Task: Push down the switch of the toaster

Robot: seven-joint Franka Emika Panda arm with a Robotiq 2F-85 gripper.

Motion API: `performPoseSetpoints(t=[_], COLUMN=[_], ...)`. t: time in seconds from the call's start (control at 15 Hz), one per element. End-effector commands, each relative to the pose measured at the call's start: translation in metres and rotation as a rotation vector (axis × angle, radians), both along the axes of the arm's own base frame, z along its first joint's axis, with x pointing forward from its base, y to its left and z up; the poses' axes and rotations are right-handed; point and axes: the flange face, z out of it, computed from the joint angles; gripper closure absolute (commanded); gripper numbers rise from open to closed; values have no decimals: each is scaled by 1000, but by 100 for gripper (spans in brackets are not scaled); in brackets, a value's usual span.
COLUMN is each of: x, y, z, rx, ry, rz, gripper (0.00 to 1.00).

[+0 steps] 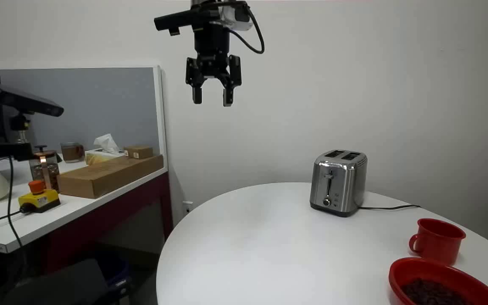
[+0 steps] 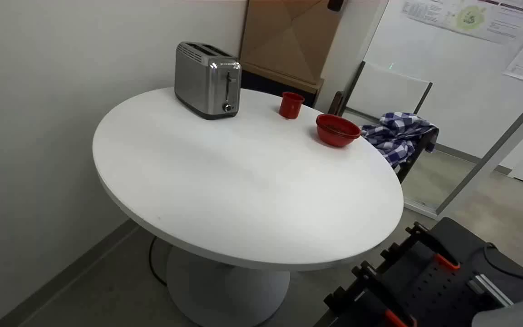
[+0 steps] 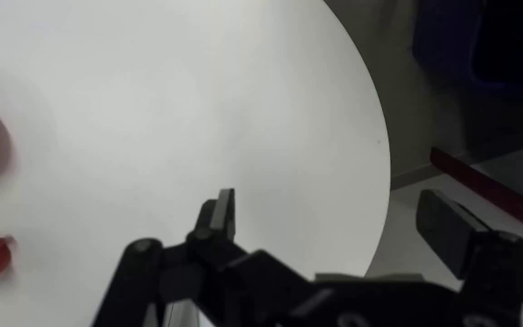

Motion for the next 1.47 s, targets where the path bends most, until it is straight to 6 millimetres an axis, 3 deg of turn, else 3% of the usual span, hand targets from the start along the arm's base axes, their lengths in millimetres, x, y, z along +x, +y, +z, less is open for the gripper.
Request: performPoseSetpoints(t=[0.0, 0.27, 0.47, 1.13, 1.4], x=[0, 0, 19, 139, 185], y=[0, 0, -10, -84, -103], z=[1, 2, -7, -65, -88], rx=[0, 0, -33, -17, -61], ry=[0, -2, -54, -142, -137], rz=[0, 0, 16, 69, 99], gripper=[0, 0, 0, 0, 0])
